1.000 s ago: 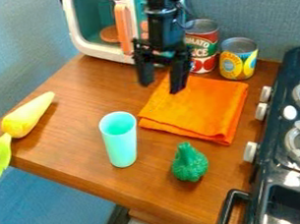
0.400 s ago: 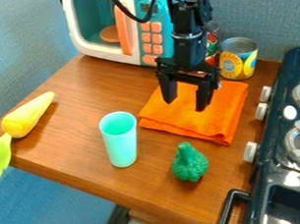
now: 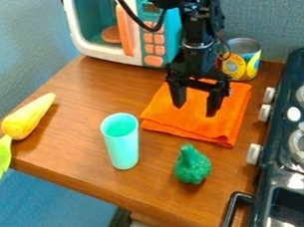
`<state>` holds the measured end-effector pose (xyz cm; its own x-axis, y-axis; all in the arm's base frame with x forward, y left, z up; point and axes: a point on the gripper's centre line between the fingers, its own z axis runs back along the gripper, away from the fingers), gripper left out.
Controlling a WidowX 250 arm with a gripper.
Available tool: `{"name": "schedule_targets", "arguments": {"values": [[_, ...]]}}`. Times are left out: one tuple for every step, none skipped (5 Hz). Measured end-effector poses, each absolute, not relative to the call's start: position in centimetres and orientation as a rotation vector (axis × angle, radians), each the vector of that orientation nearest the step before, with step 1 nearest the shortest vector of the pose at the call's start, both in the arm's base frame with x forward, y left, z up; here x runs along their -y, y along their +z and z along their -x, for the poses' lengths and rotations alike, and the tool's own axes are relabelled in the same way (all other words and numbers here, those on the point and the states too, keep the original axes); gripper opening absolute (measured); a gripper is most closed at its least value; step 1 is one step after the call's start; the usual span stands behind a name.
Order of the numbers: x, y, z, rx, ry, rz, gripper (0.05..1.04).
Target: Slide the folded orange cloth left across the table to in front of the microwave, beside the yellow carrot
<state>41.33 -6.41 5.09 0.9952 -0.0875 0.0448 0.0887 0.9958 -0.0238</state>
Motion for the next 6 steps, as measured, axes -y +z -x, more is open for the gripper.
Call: {"name": "schedule_targets", "arguments": {"values": [[6.3, 4.8, -42.2, 0.095, -0.062, -0.005, 1.010], [5.9, 2.3, -42.1, 0.062, -0.040, -0.030, 1.009], [5.1, 1.8, -42.2, 0.049, -0.018, -0.034, 1.007], [3.1, 1.5, -42.1, 0.017, 0.016, -0.057, 1.007], [1.0, 1.7, -42.0, -0.033, 0.030, -0.116, 1.007], [-2.6, 2.1, -41.4, -0.095, 0.047, -0.173, 1.006]]}}
